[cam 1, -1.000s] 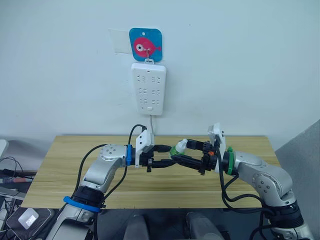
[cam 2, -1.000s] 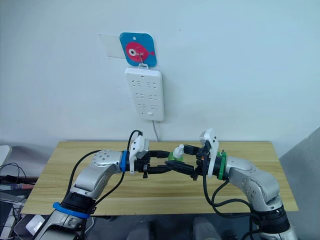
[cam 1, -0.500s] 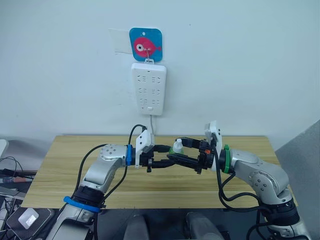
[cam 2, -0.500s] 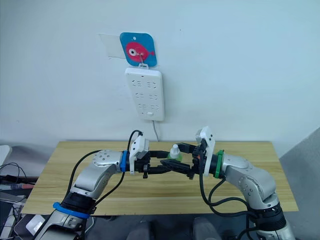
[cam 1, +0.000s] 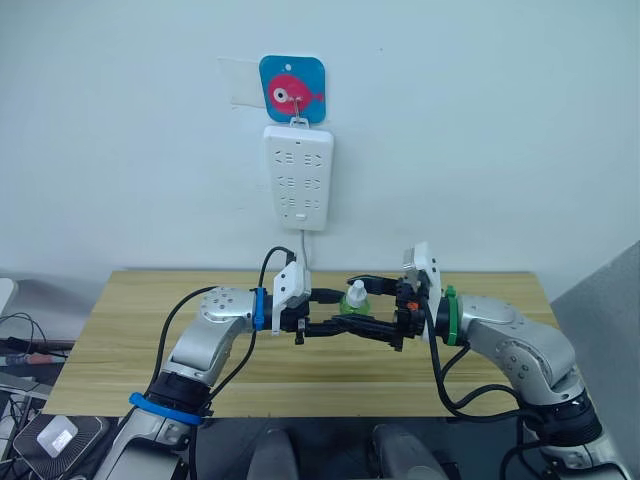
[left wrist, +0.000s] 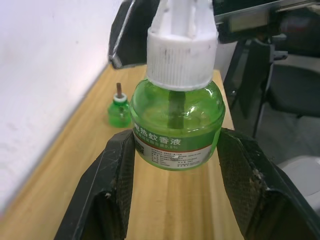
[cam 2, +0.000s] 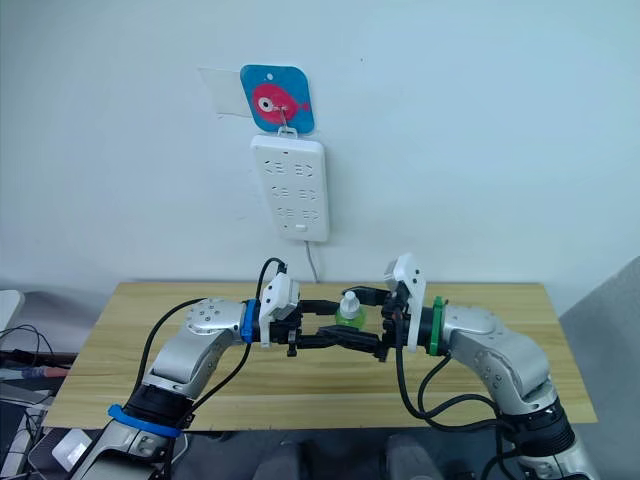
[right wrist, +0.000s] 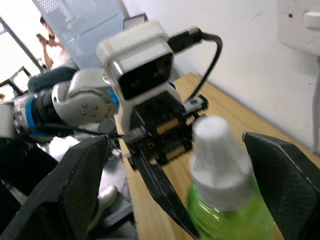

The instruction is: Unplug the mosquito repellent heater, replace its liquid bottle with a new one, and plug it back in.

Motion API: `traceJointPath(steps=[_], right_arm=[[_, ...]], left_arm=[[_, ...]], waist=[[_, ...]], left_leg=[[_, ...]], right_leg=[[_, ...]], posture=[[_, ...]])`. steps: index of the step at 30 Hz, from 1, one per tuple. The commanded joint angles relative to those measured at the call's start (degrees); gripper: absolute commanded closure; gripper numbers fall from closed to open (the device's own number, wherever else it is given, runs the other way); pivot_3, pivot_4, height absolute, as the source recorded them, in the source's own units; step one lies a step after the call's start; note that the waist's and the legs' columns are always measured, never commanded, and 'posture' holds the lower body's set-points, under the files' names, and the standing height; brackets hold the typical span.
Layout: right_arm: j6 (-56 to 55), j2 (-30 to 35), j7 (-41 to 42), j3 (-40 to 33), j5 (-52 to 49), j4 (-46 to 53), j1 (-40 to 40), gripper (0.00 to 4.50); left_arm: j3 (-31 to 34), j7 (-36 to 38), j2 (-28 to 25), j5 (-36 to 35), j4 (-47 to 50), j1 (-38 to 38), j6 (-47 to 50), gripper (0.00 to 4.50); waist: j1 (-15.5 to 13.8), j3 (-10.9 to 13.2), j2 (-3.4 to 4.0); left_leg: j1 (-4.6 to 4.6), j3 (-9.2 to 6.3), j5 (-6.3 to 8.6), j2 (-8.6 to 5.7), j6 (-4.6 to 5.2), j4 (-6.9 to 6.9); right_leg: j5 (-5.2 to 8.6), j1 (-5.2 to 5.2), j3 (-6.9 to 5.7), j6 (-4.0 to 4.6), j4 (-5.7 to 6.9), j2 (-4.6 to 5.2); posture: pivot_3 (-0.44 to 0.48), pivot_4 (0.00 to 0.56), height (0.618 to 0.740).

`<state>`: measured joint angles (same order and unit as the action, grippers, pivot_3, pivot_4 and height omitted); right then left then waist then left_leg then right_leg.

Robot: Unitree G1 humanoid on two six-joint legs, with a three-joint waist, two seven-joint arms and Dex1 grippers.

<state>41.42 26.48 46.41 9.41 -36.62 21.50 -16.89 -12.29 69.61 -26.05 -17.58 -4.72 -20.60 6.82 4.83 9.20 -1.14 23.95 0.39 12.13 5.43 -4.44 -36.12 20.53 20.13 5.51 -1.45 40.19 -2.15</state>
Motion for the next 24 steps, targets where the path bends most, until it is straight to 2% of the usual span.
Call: traceJointPath(steps=[1,7,16,24], right_arm=[[-4.5,2.1,3.9,-0.1,2.1,-0.4,-1.0,0.02],[-7.5,3.3,6.1,-0.7,3.6,-1.6,-1.5,0.02],[-16.4,-0.6,4.1,0.8,10.0,-2.0,-3.5,0.02],[-20.3,0.1,4.9,0.0,12.8,-4.4,-3.3,0.02]], left_arm=[[0.0,0.3,0.7,-0.1,1.2,-0.1,-2.7,2.34],[-0.2,0.3,1.0,0.0,0.7,-0.3,-3.7,2.34],[-0.1,0.3,1.5,-0.3,0.8,-0.5,-3.5,2.34],[0.0,0.4,1.6,-0.5,0.5,-0.8,-3.2,2.34]], waist=[[0.0,0.0,0.0],[0.0,0.0,0.0],[0.1,0.0,0.0],[0.1,0.0,0.0]], left_leg=[[0.0,-0.01,0.0,0.0,0.0,0.0],[0.01,0.0,0.0,0.01,0.0,0.03],[0.01,-0.02,0.0,0.01,0.0,0.02],[0.01,0.0,0.0,0.01,-0.01,0.02]], right_leg=[[0.0,0.0,-0.01,0.0,-0.01,0.0],[0.0,0.0,-0.01,0.0,-0.06,0.0],[0.0,-0.01,-0.02,0.0,-0.06,0.0],[0.0,-0.01,-0.02,0.01,-0.07,0.0]], posture=[[-0.084,0.135,0.74],[-0.087,0.132,0.74],[-0.09,0.131,0.74],[-0.098,0.136,0.74]])
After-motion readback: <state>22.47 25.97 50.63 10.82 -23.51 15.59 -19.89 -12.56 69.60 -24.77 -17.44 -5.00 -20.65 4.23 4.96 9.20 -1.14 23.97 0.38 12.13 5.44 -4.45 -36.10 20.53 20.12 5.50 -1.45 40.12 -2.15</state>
